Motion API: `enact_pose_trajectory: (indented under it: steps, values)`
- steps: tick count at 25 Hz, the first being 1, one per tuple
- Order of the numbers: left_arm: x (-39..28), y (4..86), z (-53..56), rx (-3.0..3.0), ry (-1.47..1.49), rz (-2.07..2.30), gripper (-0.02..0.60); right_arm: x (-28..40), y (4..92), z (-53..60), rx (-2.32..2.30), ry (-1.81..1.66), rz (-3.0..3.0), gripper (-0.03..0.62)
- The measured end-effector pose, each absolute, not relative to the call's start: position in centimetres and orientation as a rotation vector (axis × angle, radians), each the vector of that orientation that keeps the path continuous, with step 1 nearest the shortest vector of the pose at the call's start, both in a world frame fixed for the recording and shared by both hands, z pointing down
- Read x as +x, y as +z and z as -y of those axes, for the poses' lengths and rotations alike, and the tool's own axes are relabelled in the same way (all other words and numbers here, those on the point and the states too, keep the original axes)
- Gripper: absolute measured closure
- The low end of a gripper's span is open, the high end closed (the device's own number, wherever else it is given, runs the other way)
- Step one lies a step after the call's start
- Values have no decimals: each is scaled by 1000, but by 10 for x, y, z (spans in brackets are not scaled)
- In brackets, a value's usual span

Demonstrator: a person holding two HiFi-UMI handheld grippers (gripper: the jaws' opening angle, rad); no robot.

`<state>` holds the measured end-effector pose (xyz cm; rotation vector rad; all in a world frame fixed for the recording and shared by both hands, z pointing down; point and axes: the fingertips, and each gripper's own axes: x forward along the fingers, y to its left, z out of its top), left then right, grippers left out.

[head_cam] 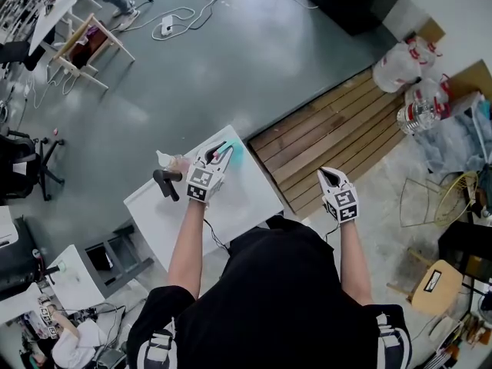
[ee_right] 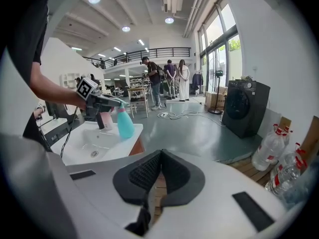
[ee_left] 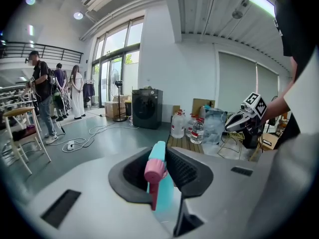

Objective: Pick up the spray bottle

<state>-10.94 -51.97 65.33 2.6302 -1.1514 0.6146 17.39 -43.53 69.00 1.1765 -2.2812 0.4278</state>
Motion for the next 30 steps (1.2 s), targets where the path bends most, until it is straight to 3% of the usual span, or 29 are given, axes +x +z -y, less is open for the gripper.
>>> enact_pose_trajectory:
  steps: [30]
  values:
    - [-121, 597, 436, 2540, 571, 1462, 483, 136, 650, 462, 921, 285, 2520, 577]
